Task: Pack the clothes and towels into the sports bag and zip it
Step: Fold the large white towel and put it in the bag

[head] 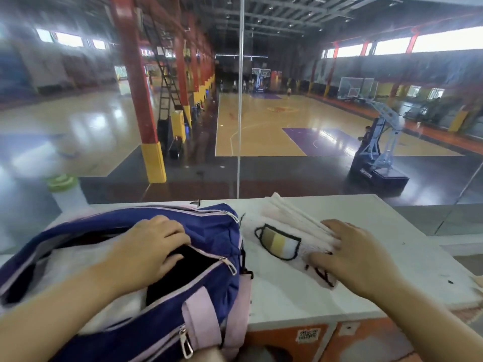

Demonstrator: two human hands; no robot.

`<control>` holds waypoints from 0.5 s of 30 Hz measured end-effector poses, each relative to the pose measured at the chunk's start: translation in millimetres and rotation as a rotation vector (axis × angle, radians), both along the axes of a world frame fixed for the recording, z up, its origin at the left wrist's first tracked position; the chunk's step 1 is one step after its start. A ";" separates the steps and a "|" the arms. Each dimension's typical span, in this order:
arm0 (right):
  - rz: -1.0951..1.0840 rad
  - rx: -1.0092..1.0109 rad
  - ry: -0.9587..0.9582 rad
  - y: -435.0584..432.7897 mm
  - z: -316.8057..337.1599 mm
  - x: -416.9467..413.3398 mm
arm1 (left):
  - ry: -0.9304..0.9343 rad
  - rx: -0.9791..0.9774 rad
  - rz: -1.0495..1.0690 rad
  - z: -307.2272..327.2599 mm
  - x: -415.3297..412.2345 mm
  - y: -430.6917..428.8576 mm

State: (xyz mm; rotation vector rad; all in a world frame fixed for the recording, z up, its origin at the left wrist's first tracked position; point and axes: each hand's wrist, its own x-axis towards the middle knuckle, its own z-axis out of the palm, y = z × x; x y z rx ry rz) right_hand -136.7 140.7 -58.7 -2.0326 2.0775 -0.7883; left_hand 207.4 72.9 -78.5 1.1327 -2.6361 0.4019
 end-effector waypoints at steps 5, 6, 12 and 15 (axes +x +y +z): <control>0.159 -0.104 -0.274 -6.6 -4.5 47.8 | -0.056 -0.139 0.189 9.2 57.0 -20.3; 0.190 -0.108 -0.309 -9.3 -6.0 56.2 | -0.062 -0.140 0.193 10.5 65.0 -25.6; 0.410 -0.154 -0.352 -24.0 -11.9 98.1 | 0.192 0.127 0.239 27.3 85.6 -46.1; 0.622 -0.180 -0.216 -32.9 -12.3 113.0 | 0.319 0.245 0.267 48.1 87.3 -50.9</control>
